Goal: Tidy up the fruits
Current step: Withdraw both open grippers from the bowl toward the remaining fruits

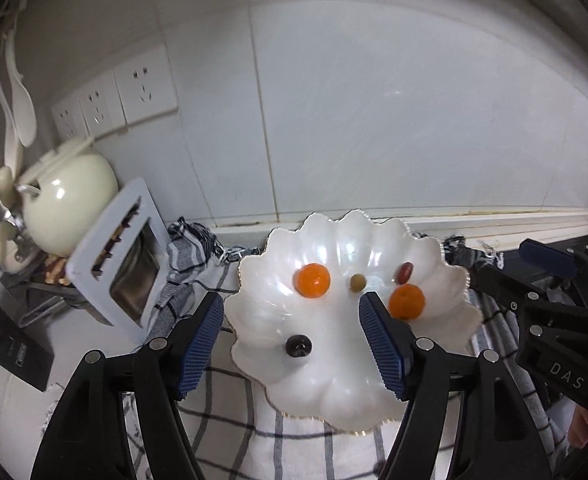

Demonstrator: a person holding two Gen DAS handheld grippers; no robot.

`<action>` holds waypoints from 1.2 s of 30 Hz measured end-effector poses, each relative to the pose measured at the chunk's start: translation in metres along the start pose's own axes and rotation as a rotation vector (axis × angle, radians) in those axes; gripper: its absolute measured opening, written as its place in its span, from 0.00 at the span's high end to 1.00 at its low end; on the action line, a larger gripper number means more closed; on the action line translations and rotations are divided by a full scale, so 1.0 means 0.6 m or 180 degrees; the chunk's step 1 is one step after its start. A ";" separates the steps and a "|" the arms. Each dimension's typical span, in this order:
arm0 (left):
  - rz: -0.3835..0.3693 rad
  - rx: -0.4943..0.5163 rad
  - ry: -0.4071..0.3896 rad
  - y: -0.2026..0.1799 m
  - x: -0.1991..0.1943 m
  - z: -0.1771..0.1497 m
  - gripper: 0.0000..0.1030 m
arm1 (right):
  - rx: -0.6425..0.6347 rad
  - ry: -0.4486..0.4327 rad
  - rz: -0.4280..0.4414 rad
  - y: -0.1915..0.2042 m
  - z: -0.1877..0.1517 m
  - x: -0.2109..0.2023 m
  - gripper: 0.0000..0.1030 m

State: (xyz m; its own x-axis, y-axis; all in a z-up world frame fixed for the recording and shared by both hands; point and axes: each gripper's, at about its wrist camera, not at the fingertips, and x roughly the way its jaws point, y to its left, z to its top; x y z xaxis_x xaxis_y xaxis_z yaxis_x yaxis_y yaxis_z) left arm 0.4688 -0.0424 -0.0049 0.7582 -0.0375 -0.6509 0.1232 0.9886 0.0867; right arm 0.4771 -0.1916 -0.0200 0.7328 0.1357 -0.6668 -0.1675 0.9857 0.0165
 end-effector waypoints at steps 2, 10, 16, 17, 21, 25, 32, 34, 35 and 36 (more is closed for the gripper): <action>0.0004 0.0003 -0.0073 -0.003 -0.025 -0.007 0.32 | -0.0017 -0.0061 0.0007 0.002 -0.006 -0.022 0.43; -0.0072 -0.0038 -0.0207 -0.012 -0.105 -0.036 0.32 | -0.0041 -0.0252 0.0091 0.007 -0.036 -0.101 0.43; -0.0059 -0.0046 -0.0332 -0.019 -0.159 -0.061 0.32 | -0.0088 -0.0369 0.0124 0.014 -0.063 -0.149 0.43; -0.0052 -0.0046 -0.0346 -0.018 -0.164 -0.063 0.32 | -0.0096 -0.0380 0.0137 0.015 -0.068 -0.156 0.43; 0.0008 -0.0018 -0.0429 -0.019 -0.196 -0.080 0.32 | -0.0165 -0.0454 0.0113 0.022 -0.084 -0.182 0.43; -0.0006 -0.0045 -0.0466 -0.019 -0.220 -0.097 0.32 | -0.0213 -0.0514 0.0146 0.031 -0.103 -0.207 0.43; 0.0049 -0.0060 -0.0513 -0.022 -0.253 -0.128 0.32 | -0.0300 -0.0561 0.0226 0.043 -0.131 -0.233 0.43; 0.0060 -0.0067 -0.0518 -0.023 -0.259 -0.135 0.32 | -0.0313 -0.0567 0.0246 0.044 -0.138 -0.236 0.43; 0.0069 -0.0060 -0.0524 -0.024 -0.262 -0.139 0.32 | -0.0314 -0.0559 0.0269 0.045 -0.142 -0.238 0.43; 0.0078 -0.0044 -0.0535 -0.026 -0.267 -0.144 0.32 | -0.0317 -0.0552 0.0278 0.045 -0.145 -0.239 0.43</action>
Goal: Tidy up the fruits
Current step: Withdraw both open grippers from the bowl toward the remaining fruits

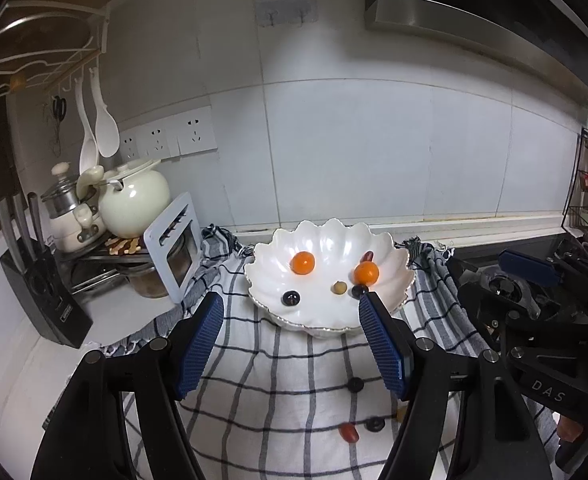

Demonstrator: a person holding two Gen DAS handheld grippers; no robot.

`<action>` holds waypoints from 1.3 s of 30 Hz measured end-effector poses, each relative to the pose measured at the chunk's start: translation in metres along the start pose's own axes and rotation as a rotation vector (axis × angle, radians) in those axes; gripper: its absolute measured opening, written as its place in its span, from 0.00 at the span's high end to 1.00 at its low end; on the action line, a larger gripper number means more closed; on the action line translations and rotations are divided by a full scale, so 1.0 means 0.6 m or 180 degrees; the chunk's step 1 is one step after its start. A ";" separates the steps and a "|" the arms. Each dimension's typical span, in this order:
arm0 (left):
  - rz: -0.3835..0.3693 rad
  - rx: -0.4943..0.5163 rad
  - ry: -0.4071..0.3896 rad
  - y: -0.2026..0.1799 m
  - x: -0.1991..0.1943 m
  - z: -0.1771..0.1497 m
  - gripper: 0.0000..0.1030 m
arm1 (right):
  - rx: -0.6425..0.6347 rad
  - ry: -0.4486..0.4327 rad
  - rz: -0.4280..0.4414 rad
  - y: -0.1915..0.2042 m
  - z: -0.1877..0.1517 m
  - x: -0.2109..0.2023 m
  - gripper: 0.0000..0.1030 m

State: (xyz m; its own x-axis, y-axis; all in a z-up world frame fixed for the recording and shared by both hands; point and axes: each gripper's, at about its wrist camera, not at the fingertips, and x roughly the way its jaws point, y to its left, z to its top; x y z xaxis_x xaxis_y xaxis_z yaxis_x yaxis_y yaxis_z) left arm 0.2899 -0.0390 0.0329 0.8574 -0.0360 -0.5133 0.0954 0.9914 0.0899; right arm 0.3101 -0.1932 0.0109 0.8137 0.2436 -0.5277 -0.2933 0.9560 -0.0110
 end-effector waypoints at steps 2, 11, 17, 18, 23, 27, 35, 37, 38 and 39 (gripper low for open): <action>0.0021 0.0024 -0.0009 -0.001 -0.006 -0.006 0.32 | -0.0012 0.0017 0.0025 0.002 -0.008 -0.003 0.43; -0.0048 0.0034 0.0075 -0.011 -0.018 -0.048 0.32 | -0.0060 0.0096 0.0126 0.009 -0.047 -0.013 0.43; -0.0082 0.0050 0.0161 -0.019 -0.016 -0.079 0.32 | -0.0138 0.0173 0.0183 0.017 -0.072 -0.014 0.43; -0.0098 0.0048 0.0178 -0.021 -0.016 -0.085 0.32 | -0.0147 0.0195 0.0198 0.018 -0.078 -0.013 0.43; -0.0164 0.0053 0.0280 -0.029 -0.011 -0.113 0.32 | -0.0178 0.0283 0.0215 0.020 -0.103 -0.012 0.44; -0.0238 0.0058 0.0340 -0.035 -0.006 -0.137 0.32 | -0.0204 0.0339 0.0239 0.022 -0.120 -0.008 0.44; -0.0309 0.0094 0.0409 -0.041 0.006 -0.177 0.32 | -0.0258 0.0494 0.0275 0.030 -0.158 0.007 0.44; -0.0370 0.0083 0.0430 -0.042 0.011 -0.187 0.32 | -0.0247 0.0518 0.0269 0.030 -0.165 0.011 0.44; -0.0383 0.0091 0.0433 -0.044 0.013 -0.191 0.32 | -0.0234 0.0542 0.0283 0.029 -0.169 0.014 0.44; -0.0397 0.0103 0.0441 -0.046 0.016 -0.197 0.32 | -0.0220 0.0556 0.0294 0.029 -0.172 0.017 0.44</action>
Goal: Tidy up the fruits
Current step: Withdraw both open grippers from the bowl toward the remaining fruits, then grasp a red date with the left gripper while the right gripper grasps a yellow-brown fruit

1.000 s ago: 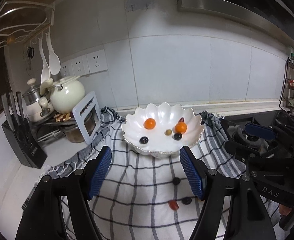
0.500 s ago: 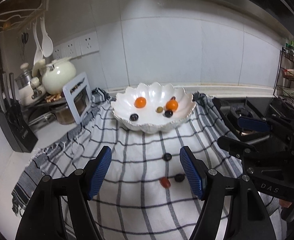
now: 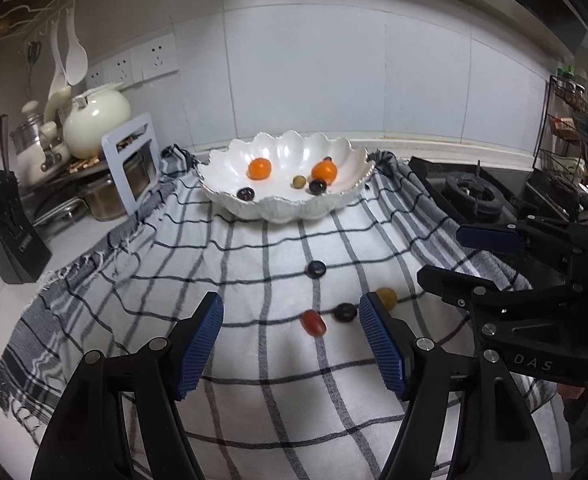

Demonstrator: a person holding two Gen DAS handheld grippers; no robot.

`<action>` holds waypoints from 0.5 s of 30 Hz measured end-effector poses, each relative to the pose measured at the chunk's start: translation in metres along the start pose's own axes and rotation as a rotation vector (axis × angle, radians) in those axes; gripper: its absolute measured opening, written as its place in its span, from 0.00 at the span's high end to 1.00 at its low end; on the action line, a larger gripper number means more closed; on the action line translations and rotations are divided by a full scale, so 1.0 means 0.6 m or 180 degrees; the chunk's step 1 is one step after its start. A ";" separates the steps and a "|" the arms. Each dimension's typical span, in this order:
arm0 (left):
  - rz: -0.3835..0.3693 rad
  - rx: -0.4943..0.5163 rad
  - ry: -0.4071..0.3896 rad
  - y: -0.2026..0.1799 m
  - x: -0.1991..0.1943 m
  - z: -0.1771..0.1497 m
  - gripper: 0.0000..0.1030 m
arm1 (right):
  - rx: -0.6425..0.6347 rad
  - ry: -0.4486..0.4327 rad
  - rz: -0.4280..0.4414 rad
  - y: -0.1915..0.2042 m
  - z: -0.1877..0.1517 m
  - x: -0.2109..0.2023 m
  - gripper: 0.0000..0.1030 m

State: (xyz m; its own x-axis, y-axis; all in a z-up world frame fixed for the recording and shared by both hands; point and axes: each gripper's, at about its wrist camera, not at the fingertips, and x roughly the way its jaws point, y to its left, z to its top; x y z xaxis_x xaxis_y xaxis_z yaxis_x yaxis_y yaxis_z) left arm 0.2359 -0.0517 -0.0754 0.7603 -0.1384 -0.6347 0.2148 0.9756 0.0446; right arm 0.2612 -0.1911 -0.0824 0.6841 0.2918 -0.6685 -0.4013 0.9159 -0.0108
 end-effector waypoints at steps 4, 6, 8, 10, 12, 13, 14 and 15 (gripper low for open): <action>-0.0091 0.0020 0.0057 -0.004 0.016 -0.013 0.32 | 0.0077 0.0066 0.0040 -0.002 -0.012 0.015 0.46; -0.0104 0.0055 0.0075 -0.007 0.026 -0.019 0.32 | 0.0103 0.0100 0.0071 -0.004 -0.016 0.024 0.48; -0.0128 0.0086 0.0089 -0.009 0.035 -0.023 0.32 | 0.0103 0.0126 0.0048 -0.004 -0.021 0.032 0.49; -0.0162 0.0094 0.0124 -0.009 0.047 -0.028 0.32 | 0.0118 0.0160 0.0058 -0.005 -0.024 0.041 0.50; -0.0194 0.0096 0.0147 -0.009 0.056 -0.030 0.33 | 0.0125 0.0188 0.0060 -0.005 -0.028 0.050 0.52; -0.0202 0.0106 0.0160 -0.010 0.061 -0.031 0.34 | 0.0121 0.0202 0.0058 -0.005 -0.029 0.054 0.52; -0.0210 0.0114 0.0167 -0.011 0.065 -0.031 0.35 | 0.0119 0.0212 0.0051 -0.005 -0.031 0.057 0.53; -0.0219 0.0118 0.0178 -0.011 0.071 -0.032 0.35 | 0.0119 0.0221 0.0057 -0.006 -0.032 0.061 0.53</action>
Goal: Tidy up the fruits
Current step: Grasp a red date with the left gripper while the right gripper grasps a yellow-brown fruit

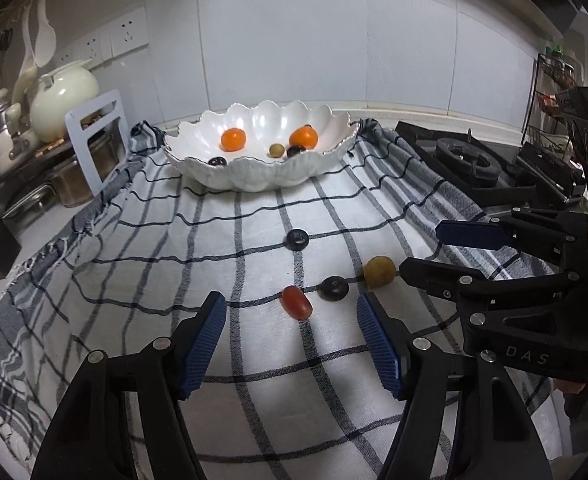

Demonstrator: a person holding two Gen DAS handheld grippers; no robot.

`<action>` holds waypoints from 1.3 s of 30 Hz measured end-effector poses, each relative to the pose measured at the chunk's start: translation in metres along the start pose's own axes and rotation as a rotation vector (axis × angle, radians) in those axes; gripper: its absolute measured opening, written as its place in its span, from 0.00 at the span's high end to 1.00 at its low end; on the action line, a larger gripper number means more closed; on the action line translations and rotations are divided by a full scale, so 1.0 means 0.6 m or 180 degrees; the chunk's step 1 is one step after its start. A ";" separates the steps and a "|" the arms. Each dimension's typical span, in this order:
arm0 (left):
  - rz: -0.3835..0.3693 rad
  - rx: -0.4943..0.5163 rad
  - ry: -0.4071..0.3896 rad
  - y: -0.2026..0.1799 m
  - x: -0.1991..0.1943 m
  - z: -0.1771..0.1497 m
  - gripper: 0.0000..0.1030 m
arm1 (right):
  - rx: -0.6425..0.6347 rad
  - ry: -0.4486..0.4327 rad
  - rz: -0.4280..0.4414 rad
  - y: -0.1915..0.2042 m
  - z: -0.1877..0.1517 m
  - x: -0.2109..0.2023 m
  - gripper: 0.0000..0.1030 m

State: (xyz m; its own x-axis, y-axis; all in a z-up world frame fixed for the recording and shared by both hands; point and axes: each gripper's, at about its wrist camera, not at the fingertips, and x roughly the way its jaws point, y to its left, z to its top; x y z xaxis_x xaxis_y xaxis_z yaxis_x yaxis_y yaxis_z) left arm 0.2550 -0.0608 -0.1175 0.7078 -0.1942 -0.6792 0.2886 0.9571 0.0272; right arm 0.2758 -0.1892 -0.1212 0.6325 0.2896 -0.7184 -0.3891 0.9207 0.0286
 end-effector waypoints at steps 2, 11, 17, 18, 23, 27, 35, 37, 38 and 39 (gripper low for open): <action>-0.0041 -0.0016 0.0030 0.002 0.011 0.000 0.37 | 0.0009 0.0026 0.0006 -0.002 -0.002 0.008 0.54; -0.0117 -0.0052 0.0163 0.007 0.051 0.000 0.46 | 0.0081 0.0108 0.0069 -0.012 -0.004 0.037 0.59; -0.0142 -0.0085 0.0237 0.009 0.072 -0.001 0.54 | 0.0132 0.0159 0.0101 -0.015 -0.004 0.055 0.62; -0.0143 -0.0090 0.0251 0.009 0.075 -0.001 0.56 | 0.0134 0.0168 0.0111 -0.015 -0.004 0.057 0.62; -0.0174 -0.0149 0.0309 0.011 0.088 -0.003 0.62 | 0.0142 0.0188 0.0126 -0.012 -0.006 0.064 0.63; -0.0172 -0.0186 0.0314 0.014 0.093 -0.003 0.64 | 0.0161 0.0204 0.0144 -0.013 -0.006 0.069 0.64; -0.0189 -0.0247 0.0365 0.015 0.108 -0.001 0.70 | 0.0173 0.0250 0.0175 -0.010 -0.005 0.082 0.68; -0.0183 -0.0262 0.0393 0.017 0.112 -0.002 0.73 | 0.0185 0.0248 0.0178 -0.010 -0.005 0.083 0.70; -0.0179 -0.0268 0.0386 0.018 0.112 -0.002 0.73 | 0.0183 0.0250 0.0176 -0.009 -0.005 0.084 0.70; -0.0178 -0.0268 0.0387 0.018 0.112 -0.002 0.74 | 0.0182 0.0250 0.0169 -0.009 -0.006 0.085 0.71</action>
State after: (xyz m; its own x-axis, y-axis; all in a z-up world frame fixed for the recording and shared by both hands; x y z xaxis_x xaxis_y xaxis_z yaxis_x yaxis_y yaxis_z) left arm 0.3048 -0.0631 -0.1636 0.6074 -0.2251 -0.7618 0.2668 0.9611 -0.0714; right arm 0.3079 -0.1804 -0.1603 0.5567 0.3190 -0.7670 -0.3803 0.9188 0.1061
